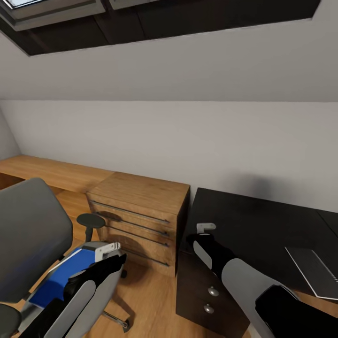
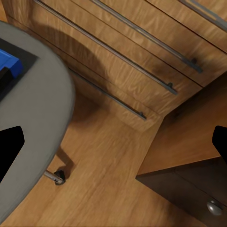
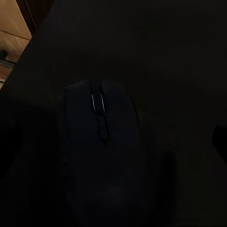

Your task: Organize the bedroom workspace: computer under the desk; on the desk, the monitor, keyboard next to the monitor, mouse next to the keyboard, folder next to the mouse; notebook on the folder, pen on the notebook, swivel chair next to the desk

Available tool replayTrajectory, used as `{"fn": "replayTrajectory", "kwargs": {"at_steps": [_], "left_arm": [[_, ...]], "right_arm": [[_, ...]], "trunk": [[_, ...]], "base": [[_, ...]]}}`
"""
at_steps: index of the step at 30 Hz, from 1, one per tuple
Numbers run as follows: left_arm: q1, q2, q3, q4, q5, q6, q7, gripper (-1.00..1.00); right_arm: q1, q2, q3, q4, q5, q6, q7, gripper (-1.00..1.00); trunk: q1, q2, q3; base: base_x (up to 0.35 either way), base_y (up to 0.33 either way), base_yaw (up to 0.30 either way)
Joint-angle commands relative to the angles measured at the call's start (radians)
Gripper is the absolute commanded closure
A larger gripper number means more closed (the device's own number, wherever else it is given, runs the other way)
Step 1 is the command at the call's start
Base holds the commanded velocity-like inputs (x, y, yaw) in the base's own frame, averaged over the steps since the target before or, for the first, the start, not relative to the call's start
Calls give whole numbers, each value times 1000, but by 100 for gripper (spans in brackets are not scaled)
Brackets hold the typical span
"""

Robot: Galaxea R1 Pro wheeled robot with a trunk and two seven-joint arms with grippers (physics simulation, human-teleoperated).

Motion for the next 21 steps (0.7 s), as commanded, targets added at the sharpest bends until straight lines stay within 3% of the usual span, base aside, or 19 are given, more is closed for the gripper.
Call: {"fn": "replayTrajectory", "kwargs": {"at_steps": [1,11,21], "left_arm": [[-1,1,-2,-1,8,0,9,-100],[-1,1,-2,-1,9,0,9,-100],[-1,1,-2,-1,9,0,9,-100]], "right_arm": [[-1,-1,8,-2,-7,7,-7,-100],[-1,-1,8,-2,-8,33,-7,-100],[-1,-2,7,-3,-8,37,-8,-100]], "trunk": [[4,-8,-4],[42,-78,-36],[46,-85,-39]], "base": [[0,0,0],[0,0,0],[0,0,0]]}}
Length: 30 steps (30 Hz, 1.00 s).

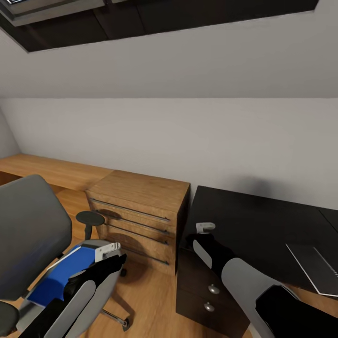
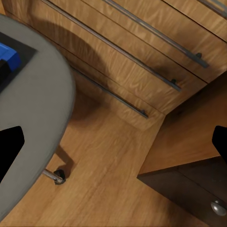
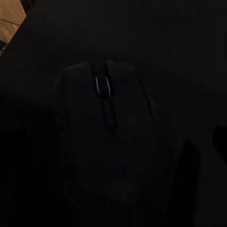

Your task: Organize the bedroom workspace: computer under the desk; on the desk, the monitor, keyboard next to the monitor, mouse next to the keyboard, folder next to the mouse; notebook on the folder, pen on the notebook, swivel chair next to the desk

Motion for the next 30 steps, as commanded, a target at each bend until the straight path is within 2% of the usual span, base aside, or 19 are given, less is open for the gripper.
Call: {"fn": "replayTrajectory", "kwargs": {"at_steps": [1,3,10,11,30], "left_arm": [[-1,1,-2,-2,8,0,9,-100],[-1,1,-2,-2,8,0,9,-100],[-1,1,-2,-2,9,0,9,-100],[-1,1,-2,-2,9,0,9,-100],[-1,1,-2,-2,11,1,9,-100]], "right_arm": [[0,-1,8,13,-9,9,-7,-100],[0,-1,8,13,-9,9,-7,-100],[0,-1,8,13,-9,8,-6,-100],[0,-1,8,13,-9,8,-7,100],[0,-1,8,10,-9,8,-6,100]], "trunk": [[4,-8,-5],[12,-22,-11],[12,-22,-11],[12,-22,-11],[12,-22,-11]], "base": [[0,0,0],[0,0,0],[0,0,0],[0,0,0],[0,0,0]]}}
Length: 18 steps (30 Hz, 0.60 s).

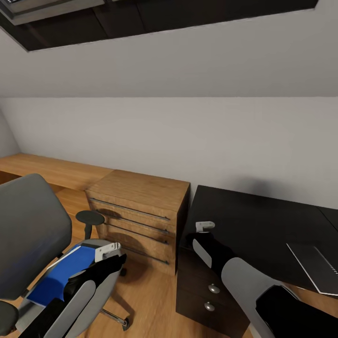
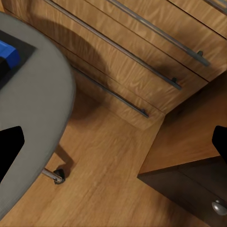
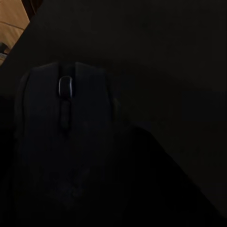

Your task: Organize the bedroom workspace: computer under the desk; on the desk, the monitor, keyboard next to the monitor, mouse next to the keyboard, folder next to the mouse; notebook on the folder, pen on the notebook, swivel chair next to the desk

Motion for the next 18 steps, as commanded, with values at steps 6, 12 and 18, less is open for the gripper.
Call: {"fn": "replayTrajectory", "kwargs": {"at_steps": [6,12,18], "left_arm": [[-1,1,-2,-2,9,0,9,-100],[-1,1,-2,-1,10,0,9,-100],[-1,1,-3,4,11,0,9,-100]], "right_arm": [[0,-1,8,24,-21,3,-7,100],[0,-1,8,24,-20,3,-7,100],[0,-4,5,-18,-19,-3,-11,100]], "trunk": [[0,0,-1],[0,0,-1],[-11,21,8]], "base": [[0,0,0],[0,0,0],[0,0,0]]}}
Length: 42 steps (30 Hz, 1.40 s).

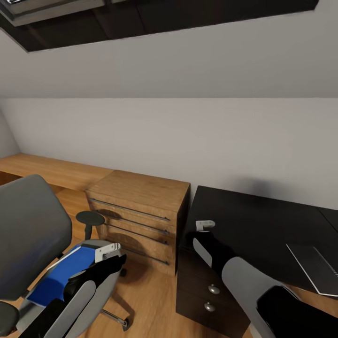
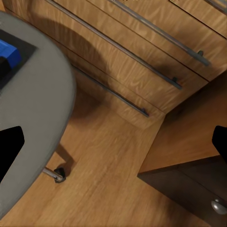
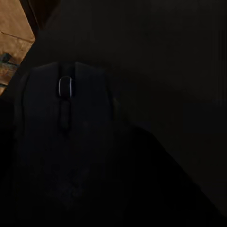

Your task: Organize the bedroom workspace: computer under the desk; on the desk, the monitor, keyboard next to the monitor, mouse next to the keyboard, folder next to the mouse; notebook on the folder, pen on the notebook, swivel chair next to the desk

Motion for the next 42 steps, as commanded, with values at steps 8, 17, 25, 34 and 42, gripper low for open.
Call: {"fn": "replayTrajectory", "kwargs": {"at_steps": [8,17,25,34,42], "left_arm": [[-1,-1,-3,22,9,0,9,-100],[-1,-4,-4,43,7,0,9,-100],[-1,-5,-4,45,9,1,8,-100],[-1,-16,-6,126,9,5,6,-100],[-1,-38,-6,233,9,-1,3,-100]], "right_arm": [[48,-97,0,-294,-72,21,-19,100],[244,-249,0,-839,-266,126,-276,100],[289,-255,-3,-933,-291,124,-342,100],[289,-256,-21,-962,-292,121,-345,100],[289,-257,-27,-962,-292,121,-351,100]], "trunk": [[-31,56,24],[-65,119,52],[-96,175,77],[-130,238,105],[-161,294,130]], "base": [[0,0,0],[-173,0,0],[-200,0,0],[-5,0,-10],[0,0,-231]]}}
